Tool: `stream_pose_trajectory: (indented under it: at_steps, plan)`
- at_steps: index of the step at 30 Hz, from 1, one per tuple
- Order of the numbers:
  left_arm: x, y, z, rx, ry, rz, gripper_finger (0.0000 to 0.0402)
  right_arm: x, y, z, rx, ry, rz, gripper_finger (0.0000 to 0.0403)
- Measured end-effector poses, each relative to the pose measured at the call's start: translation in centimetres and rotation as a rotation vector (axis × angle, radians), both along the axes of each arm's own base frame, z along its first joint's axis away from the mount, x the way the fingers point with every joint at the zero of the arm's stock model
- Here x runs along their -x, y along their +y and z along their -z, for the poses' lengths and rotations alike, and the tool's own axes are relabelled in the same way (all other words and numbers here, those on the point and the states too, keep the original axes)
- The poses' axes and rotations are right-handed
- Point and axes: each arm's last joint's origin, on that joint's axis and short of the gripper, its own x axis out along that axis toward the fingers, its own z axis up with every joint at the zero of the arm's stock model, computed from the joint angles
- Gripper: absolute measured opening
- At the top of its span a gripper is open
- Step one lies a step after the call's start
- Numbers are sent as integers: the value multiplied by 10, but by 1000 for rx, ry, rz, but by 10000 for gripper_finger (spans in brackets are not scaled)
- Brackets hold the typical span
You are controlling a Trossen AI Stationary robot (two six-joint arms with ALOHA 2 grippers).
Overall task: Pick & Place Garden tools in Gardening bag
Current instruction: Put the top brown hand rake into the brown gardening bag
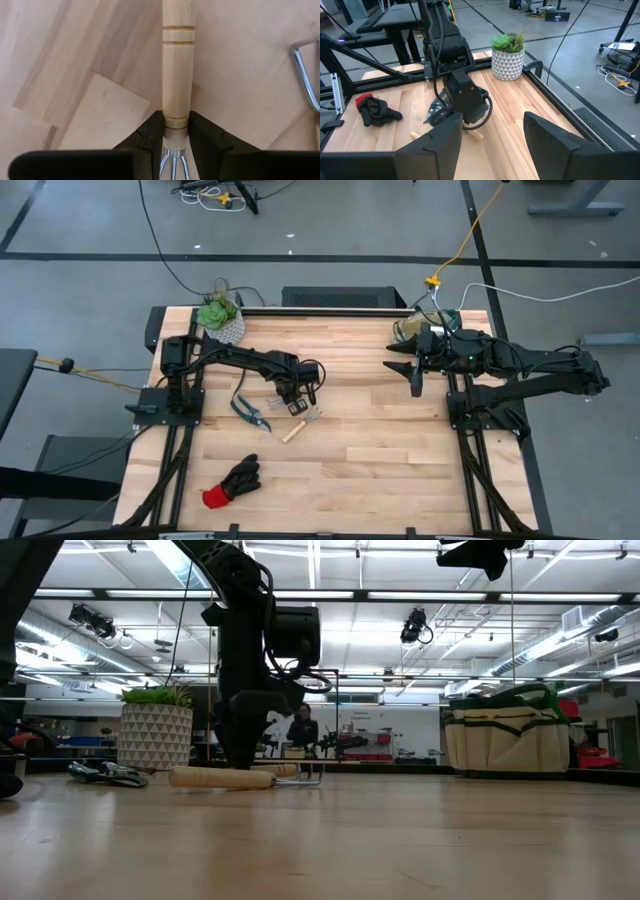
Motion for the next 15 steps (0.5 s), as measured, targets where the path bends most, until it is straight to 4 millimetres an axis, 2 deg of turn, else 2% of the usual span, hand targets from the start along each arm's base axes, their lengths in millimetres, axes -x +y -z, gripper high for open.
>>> stream_pose_trajectory:
  at_steps: [6, 15]
  plan:
    - [2, -1, -3, 14, 4, 0, 81, 0, 0, 0, 0, 0, 0, 215]
    - [7, 7, -25, 2, -59, -24, 83, 0, 0, 0, 0, -3, 0, 215]
